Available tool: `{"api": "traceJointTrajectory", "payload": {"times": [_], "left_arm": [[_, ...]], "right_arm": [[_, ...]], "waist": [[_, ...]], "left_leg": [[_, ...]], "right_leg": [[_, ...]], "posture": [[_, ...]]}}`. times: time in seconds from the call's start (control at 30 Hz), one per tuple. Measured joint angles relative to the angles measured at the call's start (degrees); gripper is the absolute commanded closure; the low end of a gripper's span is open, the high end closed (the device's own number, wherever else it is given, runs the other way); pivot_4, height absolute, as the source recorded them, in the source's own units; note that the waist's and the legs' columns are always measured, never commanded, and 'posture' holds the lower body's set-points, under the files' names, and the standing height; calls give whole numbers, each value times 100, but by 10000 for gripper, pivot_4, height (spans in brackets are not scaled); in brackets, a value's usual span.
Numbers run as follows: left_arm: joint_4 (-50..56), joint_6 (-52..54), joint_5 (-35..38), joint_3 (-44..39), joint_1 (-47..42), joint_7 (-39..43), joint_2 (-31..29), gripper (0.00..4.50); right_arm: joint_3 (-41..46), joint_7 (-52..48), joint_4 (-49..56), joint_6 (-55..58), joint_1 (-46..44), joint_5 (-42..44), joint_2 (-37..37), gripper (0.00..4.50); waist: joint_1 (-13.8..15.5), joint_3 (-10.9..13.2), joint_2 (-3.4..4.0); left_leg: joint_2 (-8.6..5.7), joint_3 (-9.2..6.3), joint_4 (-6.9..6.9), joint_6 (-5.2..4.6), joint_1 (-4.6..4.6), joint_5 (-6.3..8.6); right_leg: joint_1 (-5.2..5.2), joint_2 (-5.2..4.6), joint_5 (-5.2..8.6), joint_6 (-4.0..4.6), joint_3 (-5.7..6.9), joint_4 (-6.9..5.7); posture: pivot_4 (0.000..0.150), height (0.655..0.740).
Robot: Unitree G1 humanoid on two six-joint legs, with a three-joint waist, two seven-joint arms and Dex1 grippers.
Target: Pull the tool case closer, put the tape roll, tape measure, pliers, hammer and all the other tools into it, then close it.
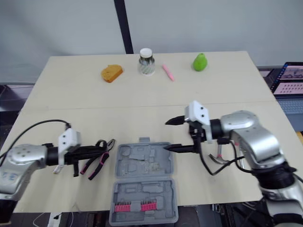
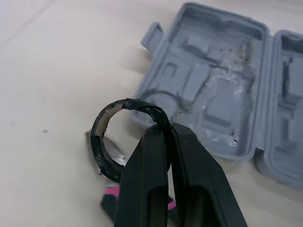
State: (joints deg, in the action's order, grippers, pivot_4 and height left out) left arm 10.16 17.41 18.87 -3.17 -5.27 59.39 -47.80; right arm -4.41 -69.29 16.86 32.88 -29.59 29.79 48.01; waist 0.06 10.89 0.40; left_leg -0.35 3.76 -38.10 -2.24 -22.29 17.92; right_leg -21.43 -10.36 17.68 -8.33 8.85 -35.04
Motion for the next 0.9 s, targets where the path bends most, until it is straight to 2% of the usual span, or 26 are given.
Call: {"api": "traceJointTrajectory", "payload": {"times": [0.2, 0.43, 0.9], "left_arm": [[-386, -200, -522, 819, -631, -38, 448, 44698], [-732, -194, -844, 1331, -1279, -11, 734, 44698], [-834, 439, -1032, 1773, -1610, 274, 736, 44698]], "right_arm": [[502, 17, 139, 43, 299, 111, 411, 0], [616, 229, 370, 105, 485, 126, 448, 0], [697, 541, 577, 222, 548, 228, 384, 0]], "waist": [[86, -1, -4], [128, 1, -7], [135, 4, -13]], "left_leg": [[-1, 2, -6, -2, 0, 0], [-1, 3, -10, -3, -2, -1], [-1, 0, -15, -5, -6, -2]], "right_leg": [[6, 0, -4, 6, 0, 7], [6, 0, -4, 7, 1, 8], [7, 0, -4, 7, 1, 8]], "posture": [[1500, 7400], [1500, 7400], [1500, 7400]]}}
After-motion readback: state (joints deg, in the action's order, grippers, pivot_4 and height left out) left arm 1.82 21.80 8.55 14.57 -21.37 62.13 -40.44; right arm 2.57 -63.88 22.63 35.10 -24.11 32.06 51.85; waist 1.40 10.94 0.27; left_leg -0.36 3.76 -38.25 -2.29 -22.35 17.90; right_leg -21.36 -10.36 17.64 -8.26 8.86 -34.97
